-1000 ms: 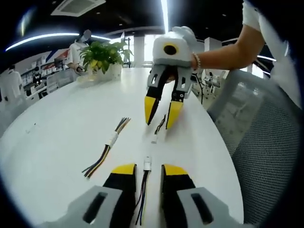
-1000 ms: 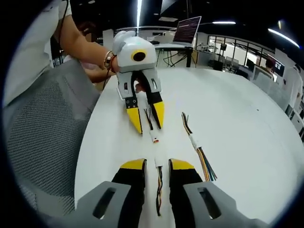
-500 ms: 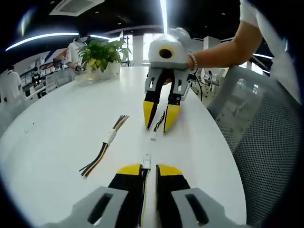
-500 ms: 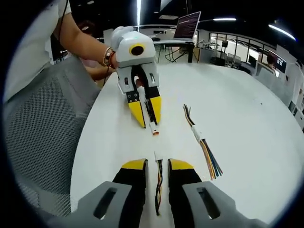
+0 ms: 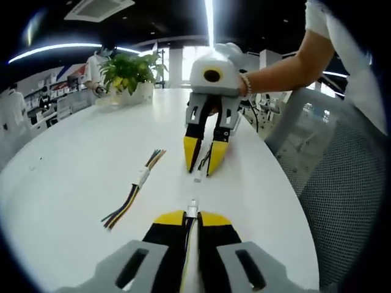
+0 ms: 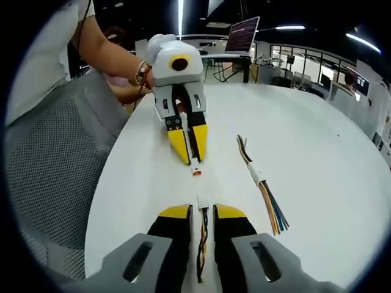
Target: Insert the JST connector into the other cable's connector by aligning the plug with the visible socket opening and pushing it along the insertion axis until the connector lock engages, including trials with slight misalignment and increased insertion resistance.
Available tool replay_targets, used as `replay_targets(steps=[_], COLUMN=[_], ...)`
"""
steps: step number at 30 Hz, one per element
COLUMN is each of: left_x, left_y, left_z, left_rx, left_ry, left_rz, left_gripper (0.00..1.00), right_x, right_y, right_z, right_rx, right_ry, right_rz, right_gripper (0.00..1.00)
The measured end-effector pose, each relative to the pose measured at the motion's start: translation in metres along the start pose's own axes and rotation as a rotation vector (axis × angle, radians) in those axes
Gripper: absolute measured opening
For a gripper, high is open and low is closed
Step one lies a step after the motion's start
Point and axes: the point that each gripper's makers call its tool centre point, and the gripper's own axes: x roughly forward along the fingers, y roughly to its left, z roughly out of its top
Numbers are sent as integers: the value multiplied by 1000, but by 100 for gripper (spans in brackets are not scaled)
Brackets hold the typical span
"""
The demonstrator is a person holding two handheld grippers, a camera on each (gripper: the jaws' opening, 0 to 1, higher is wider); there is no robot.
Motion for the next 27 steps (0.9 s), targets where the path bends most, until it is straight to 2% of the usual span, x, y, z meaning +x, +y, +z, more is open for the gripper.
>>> replay_targets(steps=[6,20,23,27], left_x=[0,0,0,0], left_y=[0,0,0,0], left_z=[0,1,1,1], left_rx=[-13,-9,-8,-1], left_ry=[-7,-18,-20,-19], left_rz=[-13,-34,-35,-34], left_gripper=[1,1,1,1], right_x=[2,-1,-1,-1], right_y=[0,0,1,-1], right_z=[1,-2,-1,0], right_rx=[-23,-15,-21,-19], right_ry=[-25,-123,-122,-126], right_rz=[-1,-12,-10,-20], right_gripper=[5,6,8,5])
